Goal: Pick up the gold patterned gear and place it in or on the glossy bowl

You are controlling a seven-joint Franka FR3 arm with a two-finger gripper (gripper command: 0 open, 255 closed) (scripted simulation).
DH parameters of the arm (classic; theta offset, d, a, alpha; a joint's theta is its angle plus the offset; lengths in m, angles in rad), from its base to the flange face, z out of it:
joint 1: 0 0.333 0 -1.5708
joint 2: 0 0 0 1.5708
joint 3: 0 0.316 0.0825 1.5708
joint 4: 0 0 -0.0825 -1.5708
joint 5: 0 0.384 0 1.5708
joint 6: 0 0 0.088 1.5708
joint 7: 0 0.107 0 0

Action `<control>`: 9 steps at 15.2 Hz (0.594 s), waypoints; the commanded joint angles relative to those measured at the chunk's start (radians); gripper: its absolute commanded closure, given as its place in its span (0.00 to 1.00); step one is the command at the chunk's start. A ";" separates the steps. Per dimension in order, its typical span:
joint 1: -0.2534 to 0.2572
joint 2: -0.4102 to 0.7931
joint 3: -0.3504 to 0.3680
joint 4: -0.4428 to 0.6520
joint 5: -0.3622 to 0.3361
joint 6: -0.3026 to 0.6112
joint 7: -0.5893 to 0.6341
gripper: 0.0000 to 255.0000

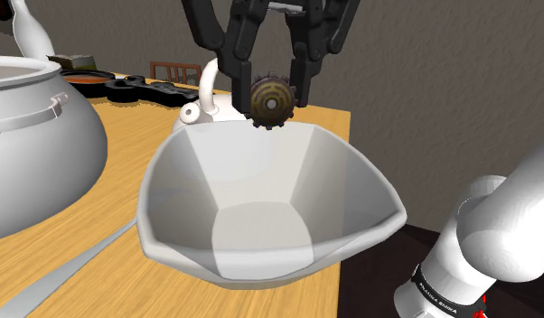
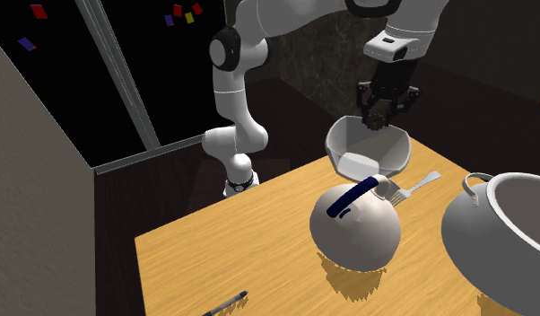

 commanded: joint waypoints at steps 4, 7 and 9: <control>0.010 -0.051 -0.020 -0.114 0.026 0.071 -0.027 1.00; 0.012 -0.059 -0.022 -0.133 0.030 0.083 -0.030 1.00; 0.012 -0.059 -0.022 -0.133 0.030 0.083 -0.030 1.00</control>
